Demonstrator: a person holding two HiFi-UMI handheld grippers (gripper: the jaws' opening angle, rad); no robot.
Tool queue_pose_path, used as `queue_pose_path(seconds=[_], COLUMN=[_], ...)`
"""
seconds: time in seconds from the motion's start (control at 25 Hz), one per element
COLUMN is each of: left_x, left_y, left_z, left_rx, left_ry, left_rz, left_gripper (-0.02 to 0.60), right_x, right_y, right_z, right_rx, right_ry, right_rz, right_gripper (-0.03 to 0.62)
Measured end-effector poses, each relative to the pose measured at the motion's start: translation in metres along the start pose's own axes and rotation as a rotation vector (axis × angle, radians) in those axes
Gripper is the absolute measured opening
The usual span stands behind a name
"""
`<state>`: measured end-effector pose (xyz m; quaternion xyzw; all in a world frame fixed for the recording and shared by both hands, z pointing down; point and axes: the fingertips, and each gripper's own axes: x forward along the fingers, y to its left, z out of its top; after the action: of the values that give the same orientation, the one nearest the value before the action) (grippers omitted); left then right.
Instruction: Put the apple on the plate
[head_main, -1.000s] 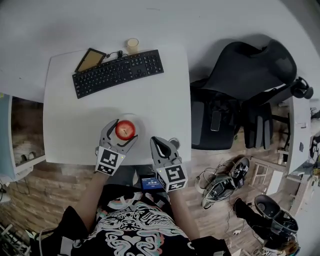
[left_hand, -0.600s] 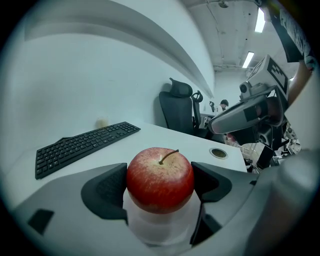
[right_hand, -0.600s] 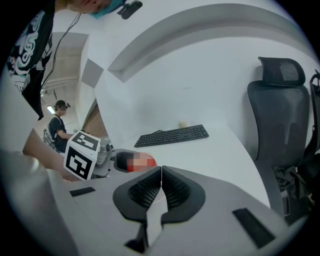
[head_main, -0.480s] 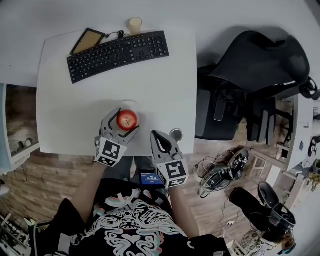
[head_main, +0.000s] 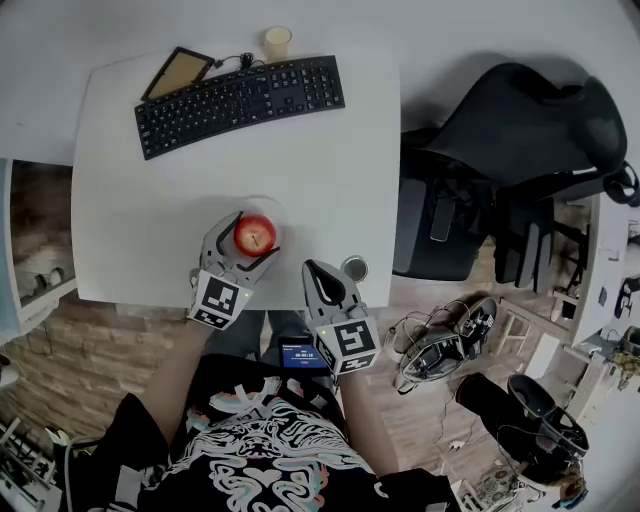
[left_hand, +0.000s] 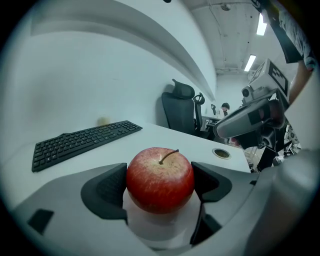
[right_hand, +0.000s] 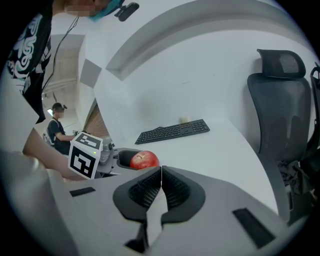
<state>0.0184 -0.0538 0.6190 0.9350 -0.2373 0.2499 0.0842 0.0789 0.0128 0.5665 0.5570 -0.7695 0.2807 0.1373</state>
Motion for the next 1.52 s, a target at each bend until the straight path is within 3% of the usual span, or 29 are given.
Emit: queue_pose_path(seconds=[0.24,0.56,1.0,1.4,1.44,1.48,1.52], left_x=[0.000,-0.006,-0.030,-0.069,-0.075,-0.081,-0.087], left_y=[0.002,0.002,0.000,0.003,0.005,0.006,0.008], left_z=[-0.001,0.006,0.041,0.083,0.087,0.090,0.094], left_rx=[-0.026,-0.029,-0.002,-0.025,-0.018,-0.010,-0.003], left_ry=[0.020,-0.012,-0.103,-0.216,-0.223,-0.228,-0.235], left_rz=[-0.028,-0.025,0.000,0.065,0.079,0.091,0.097], left_gripper=[0.410,0.410,0.410,0.403,0.359,0.156,0.014], right_x=[0.001,0.001,-0.004,-0.021,-0.023,-0.025,-0.028], right_y=[0.002,0.004,0.004,0.007,0.007,0.007,0.008], right_z=[0.000,0.001,0.020,0.054,0.058,0.063,0.068], right_rx=[0.002,0.003,-0.015,-0.076,-0.086,-0.099,-0.114], right_ry=[0.002,0.001,-0.040,-0.110,-0.121,-0.134,-0.149], right_rz=[0.000,-0.006,-0.012,-0.020,-0.029,-0.039,-0.050], right_gripper=[0.028,0.028,0.028,0.028,0.028,0.028,0.028])
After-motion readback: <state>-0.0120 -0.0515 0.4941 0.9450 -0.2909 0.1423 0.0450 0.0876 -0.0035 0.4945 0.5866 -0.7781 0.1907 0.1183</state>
